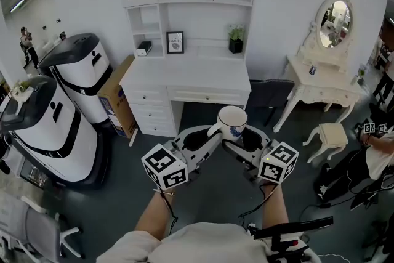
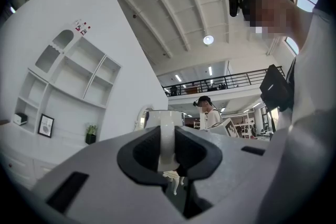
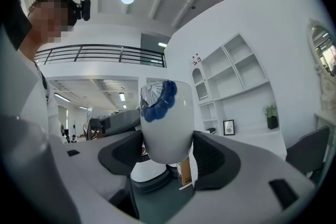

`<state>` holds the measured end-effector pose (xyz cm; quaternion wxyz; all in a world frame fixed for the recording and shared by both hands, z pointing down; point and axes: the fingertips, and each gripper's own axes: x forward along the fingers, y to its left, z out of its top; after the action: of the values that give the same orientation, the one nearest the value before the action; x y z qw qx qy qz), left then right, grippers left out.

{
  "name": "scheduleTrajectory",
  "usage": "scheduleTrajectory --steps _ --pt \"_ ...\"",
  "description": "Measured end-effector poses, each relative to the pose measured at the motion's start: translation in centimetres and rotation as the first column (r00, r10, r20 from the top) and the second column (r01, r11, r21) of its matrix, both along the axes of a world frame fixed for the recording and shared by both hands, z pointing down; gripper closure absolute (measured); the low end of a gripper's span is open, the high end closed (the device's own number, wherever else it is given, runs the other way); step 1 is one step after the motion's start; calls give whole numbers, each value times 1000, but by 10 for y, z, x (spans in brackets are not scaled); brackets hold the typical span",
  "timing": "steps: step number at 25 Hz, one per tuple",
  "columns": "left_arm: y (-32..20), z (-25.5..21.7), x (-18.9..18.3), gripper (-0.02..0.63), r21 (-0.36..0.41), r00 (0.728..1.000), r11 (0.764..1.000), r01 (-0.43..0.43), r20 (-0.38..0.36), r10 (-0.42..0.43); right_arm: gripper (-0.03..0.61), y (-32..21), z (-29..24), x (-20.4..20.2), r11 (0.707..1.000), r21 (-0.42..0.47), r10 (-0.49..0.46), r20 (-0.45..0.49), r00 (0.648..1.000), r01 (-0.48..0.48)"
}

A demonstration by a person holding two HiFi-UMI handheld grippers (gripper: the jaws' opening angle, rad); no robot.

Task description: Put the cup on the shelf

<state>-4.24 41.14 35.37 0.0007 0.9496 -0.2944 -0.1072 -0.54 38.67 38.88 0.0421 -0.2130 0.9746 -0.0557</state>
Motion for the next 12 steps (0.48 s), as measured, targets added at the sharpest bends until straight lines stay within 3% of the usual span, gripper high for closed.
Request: scheduleTrajectory --steps 12 --pt "-24 16 -9 551 -39 998 998 -55 -16 54 268 -21 16 -7 997 -37 62 1 998 -62"
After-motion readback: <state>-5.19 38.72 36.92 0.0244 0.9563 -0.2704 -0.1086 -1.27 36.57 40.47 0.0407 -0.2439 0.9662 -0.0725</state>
